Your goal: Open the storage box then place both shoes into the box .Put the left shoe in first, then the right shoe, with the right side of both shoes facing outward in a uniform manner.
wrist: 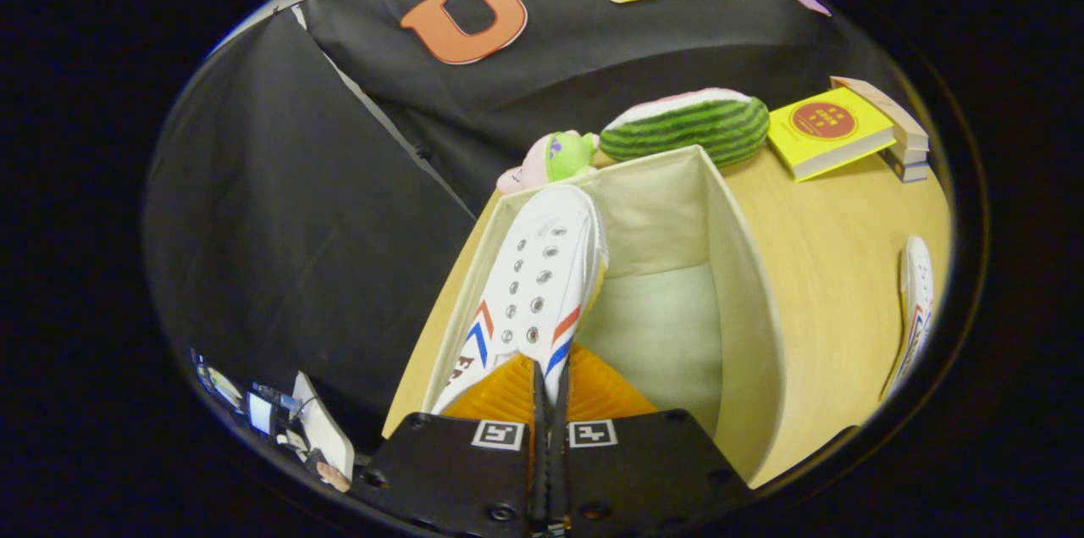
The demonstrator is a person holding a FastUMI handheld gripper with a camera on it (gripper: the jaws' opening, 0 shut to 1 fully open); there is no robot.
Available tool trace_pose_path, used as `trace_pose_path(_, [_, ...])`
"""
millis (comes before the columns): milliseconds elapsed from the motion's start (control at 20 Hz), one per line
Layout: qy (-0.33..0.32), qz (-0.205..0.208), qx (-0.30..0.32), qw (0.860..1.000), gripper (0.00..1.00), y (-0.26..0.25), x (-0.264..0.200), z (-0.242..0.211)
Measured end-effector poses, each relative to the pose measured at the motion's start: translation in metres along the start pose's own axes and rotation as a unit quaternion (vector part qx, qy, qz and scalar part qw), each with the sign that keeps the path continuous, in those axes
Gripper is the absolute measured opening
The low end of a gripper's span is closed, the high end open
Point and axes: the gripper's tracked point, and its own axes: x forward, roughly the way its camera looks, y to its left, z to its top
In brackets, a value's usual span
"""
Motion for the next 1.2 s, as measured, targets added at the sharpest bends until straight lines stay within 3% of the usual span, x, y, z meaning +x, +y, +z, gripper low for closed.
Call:
trace_pose_path(100, [0.021, 0.000, -0.010, 1.000, 0.08, 0.003, -0.003, -0.009])
trace_pose_path(200, [0.020, 0.007, -0.030, 0.999, 0.39, 0.010, -0.009, -0.009])
trace_pose_path(400, [-0.015, -0.110, -0.150, 0.983, 0.93, -0.032, -0.048, 0.006])
trace_pose_path(550, [-0.037, -0.102, -0.160, 0.981, 1.00, -0.031, -0.078, 0.009])
trace_pose_path(750, [-0.076, -0.085, -0.140, 0.984, 0.98, -0.042, -0.131, 0.023])
trace_pose_path(1200, [-0.097, -0.100, -0.111, 0.984, 0.98, -0.135, -0.207, 0.028])
